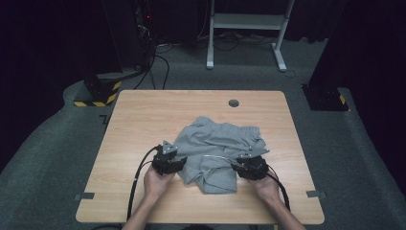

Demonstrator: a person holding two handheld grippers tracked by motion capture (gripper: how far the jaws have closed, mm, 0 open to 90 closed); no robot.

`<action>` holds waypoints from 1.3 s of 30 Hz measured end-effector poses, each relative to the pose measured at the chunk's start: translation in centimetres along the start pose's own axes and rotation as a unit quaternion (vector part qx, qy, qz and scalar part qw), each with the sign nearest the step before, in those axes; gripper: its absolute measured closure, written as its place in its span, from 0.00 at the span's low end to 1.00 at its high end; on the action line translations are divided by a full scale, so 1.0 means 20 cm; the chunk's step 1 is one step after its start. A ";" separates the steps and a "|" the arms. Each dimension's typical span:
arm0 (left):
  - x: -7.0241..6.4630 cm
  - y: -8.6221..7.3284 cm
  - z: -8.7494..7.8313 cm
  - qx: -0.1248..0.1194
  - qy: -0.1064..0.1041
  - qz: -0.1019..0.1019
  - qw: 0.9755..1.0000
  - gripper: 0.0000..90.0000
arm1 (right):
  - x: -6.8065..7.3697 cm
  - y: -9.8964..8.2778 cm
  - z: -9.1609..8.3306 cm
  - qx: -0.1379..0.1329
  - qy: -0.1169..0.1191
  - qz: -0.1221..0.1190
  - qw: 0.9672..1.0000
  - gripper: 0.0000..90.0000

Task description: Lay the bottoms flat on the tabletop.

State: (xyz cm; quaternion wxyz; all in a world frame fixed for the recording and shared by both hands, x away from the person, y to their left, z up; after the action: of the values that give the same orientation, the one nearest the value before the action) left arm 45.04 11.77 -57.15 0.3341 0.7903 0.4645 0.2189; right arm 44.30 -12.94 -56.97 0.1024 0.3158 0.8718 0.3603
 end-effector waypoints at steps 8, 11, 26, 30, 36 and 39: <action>0.01 -0.02 0.06 -0.006 0.026 0.008 1.000 0.52 | -0.11 0.03 0.07 0.011 -0.022 -0.001 1.000 0.70; 0.03 -0.02 0.06 -0.008 0.035 0.010 0.999 0.50 | -0.17 0.07 0.11 0.016 -0.027 0.002 1.000 0.70; 0.08 -0.01 0.09 -0.020 0.055 -0.017 0.998 0.45 | -0.23 0.19 0.15 -0.006 -0.036 0.041 0.999 0.62; 0.08 -0.01 0.09 -0.020 0.056 -0.018 0.998 0.45 | -0.17 0.24 0.09 -0.029 -0.033 0.029 0.999 0.61; 0.08 -0.01 0.09 -0.020 0.054 -0.019 0.998 0.45 | -0.05 0.33 0.05 -0.051 -0.010 0.014 0.999 0.63; 0.08 -0.01 0.09 -0.020 0.054 -0.020 0.998 0.45 | -0.01 0.36 0.08 -0.047 0.004 0.009 0.999 0.64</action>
State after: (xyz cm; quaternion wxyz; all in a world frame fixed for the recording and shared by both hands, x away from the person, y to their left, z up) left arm 46.78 12.69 -58.44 0.3287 0.7613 0.4927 0.2639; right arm 48.48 -8.23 -53.19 0.1098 0.3173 0.8514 0.4030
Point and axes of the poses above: each handheld gripper's, and its own axes: z roughly forward along the jaws, y roughly out of its top, x roughly to its left, the point moved 9 cm from there along z, roughly forward along the jaws, and after that the axes turned 5 degrees about y, right-handed, at the moved point
